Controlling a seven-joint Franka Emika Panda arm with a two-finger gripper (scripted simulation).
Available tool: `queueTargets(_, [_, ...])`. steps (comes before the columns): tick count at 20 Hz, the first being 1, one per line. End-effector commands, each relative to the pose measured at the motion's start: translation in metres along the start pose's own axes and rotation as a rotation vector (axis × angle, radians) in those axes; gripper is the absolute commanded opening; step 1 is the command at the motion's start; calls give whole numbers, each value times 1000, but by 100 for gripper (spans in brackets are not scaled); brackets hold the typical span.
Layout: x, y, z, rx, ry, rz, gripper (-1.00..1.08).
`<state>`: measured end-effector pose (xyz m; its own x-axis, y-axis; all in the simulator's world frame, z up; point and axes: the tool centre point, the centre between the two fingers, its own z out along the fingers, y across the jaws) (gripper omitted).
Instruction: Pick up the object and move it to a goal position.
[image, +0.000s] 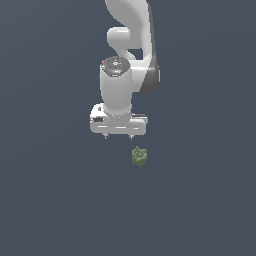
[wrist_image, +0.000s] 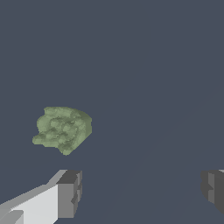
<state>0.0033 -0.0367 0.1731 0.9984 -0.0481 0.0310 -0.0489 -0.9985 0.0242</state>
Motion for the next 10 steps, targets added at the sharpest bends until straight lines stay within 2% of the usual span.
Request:
queueTargets(1, [0, 0, 0, 0, 0, 0, 100])
queueTargets(10, [5, -6, -1, -20, 12, -66, 100])
